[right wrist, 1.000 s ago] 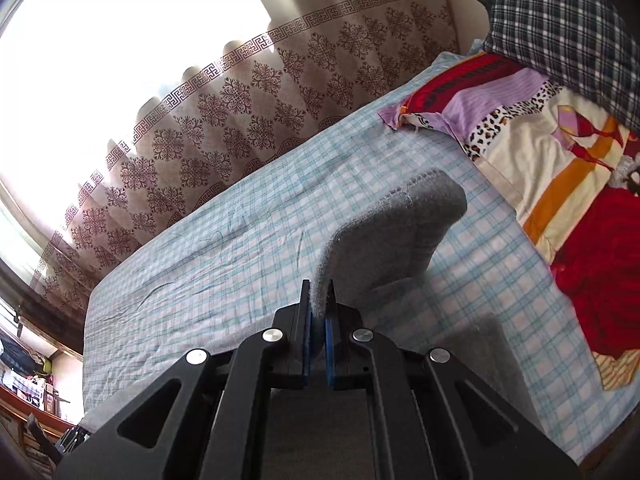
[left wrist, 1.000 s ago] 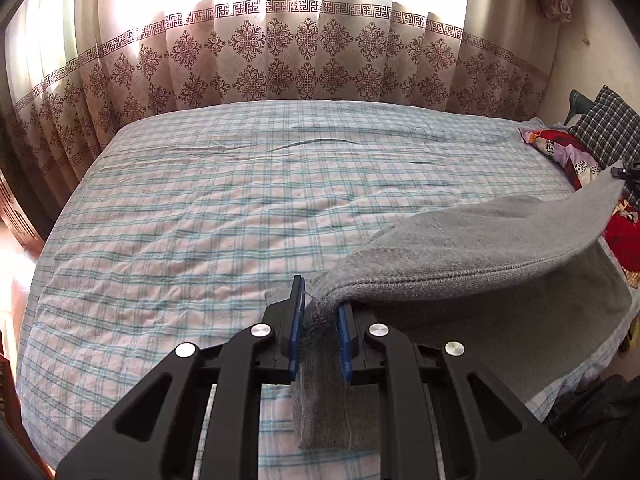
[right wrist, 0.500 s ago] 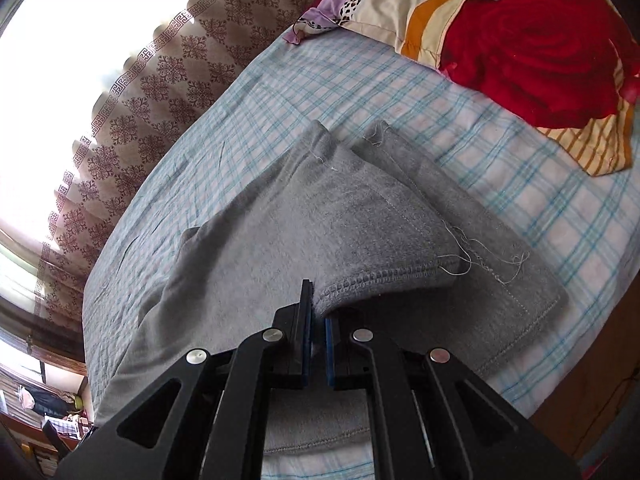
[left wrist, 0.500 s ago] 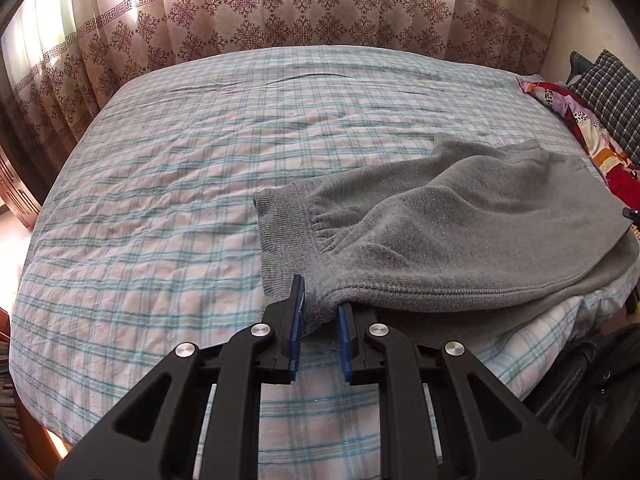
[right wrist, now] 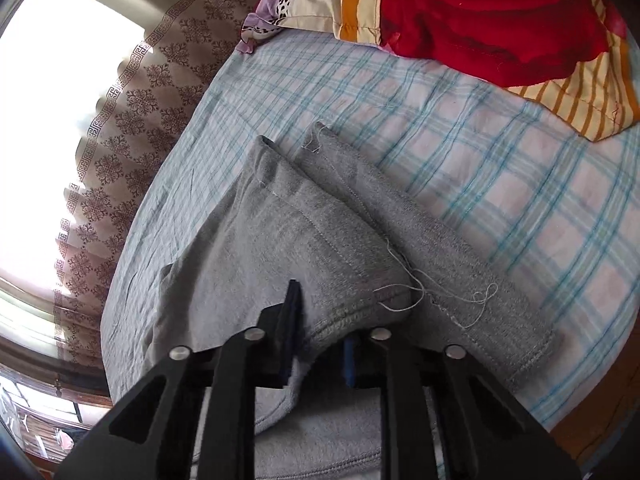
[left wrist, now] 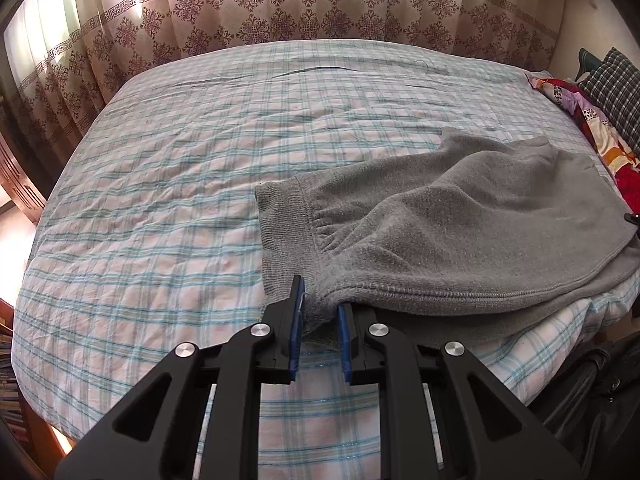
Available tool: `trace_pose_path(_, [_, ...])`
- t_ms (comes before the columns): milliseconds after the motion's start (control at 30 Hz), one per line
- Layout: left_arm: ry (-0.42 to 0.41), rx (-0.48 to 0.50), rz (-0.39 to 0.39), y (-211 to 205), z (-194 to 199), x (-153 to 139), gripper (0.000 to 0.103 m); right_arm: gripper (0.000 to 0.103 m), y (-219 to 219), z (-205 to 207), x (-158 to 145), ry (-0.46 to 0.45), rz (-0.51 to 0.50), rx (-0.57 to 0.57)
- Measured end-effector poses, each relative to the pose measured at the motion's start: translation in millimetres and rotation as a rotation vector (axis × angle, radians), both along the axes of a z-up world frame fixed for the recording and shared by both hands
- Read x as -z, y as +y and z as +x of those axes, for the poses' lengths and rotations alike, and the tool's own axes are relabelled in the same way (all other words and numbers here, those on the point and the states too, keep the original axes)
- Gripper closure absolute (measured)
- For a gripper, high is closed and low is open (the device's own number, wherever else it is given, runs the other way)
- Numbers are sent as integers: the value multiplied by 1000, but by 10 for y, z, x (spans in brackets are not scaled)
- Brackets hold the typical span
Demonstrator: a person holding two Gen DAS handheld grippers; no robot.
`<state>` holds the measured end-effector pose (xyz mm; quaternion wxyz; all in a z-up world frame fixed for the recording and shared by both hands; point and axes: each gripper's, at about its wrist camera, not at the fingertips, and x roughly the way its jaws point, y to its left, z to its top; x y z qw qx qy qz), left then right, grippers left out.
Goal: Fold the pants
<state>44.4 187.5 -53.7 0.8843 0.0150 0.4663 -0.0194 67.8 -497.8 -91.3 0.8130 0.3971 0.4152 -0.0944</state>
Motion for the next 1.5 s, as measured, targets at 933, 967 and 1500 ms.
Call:
trace_pose_path(933, [67, 90, 130, -137, -32, 16, 45, 79, -342, -782, -253, 84, -153, 117])
trace_pose_path(967, [65, 87, 139, -109, -40, -10, 42, 68, -363, -808, -301, 91, -185, 141])
trace_pose_path(1500, [28, 59, 300, 55, -74, -273, 33, 64, 517, -410, -381, 41, -385, -211])
